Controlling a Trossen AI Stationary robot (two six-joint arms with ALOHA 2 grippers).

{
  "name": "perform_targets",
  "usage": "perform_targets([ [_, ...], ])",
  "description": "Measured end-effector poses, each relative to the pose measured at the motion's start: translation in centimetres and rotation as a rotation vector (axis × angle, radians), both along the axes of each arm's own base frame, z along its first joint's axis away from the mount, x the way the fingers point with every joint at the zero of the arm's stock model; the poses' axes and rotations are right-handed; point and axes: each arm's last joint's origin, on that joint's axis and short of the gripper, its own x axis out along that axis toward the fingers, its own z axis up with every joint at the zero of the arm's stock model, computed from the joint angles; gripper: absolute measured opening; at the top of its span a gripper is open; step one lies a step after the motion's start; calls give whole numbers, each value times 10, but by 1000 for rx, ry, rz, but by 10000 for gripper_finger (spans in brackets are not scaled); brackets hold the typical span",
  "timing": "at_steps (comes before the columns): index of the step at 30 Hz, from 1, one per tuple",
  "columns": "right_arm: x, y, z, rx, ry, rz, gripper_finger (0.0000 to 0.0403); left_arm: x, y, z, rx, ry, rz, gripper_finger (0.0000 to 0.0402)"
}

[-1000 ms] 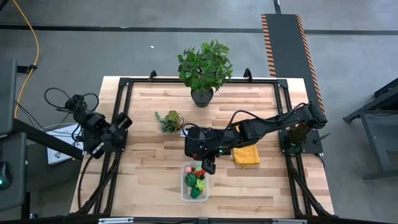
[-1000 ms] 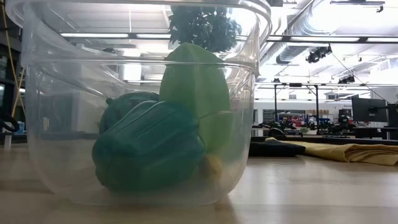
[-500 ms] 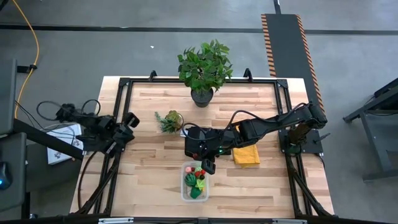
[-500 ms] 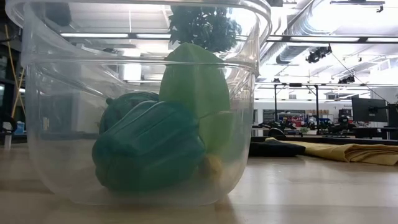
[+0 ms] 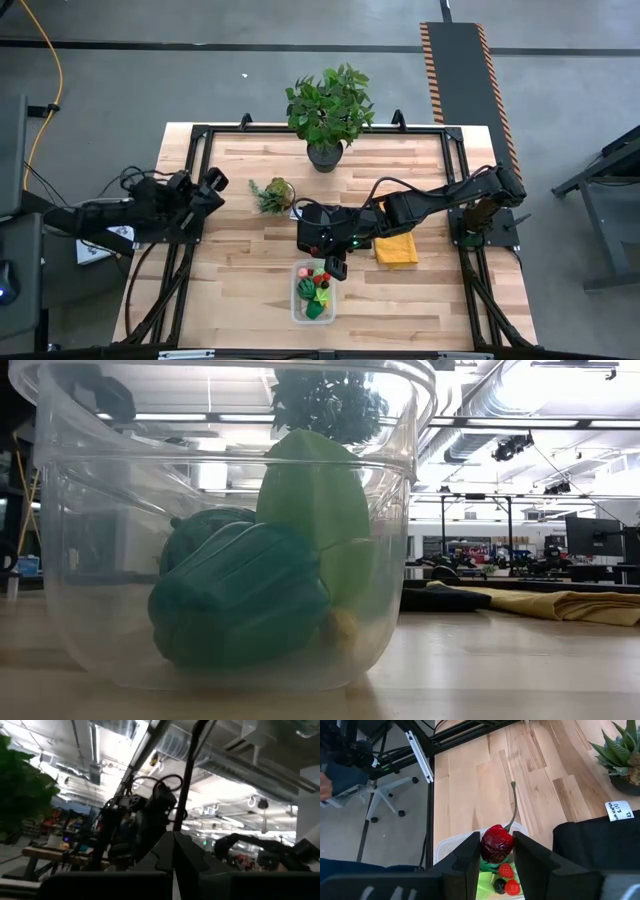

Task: Pick and placing Produce into tupperware
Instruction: Put the red cherry into the bin

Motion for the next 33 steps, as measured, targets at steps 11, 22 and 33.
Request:
perform_targets([
  [11,0,0,-1,-3,5,1,101,4,1,-9,53,107,-18,0],
  [22,-1,0,-2,-11,18,5,101,12,4,-31,5,348,0,0],
  [33,-1,0,-2,-17,19,19,101,14,8,-46,-49,497,115,0],
])
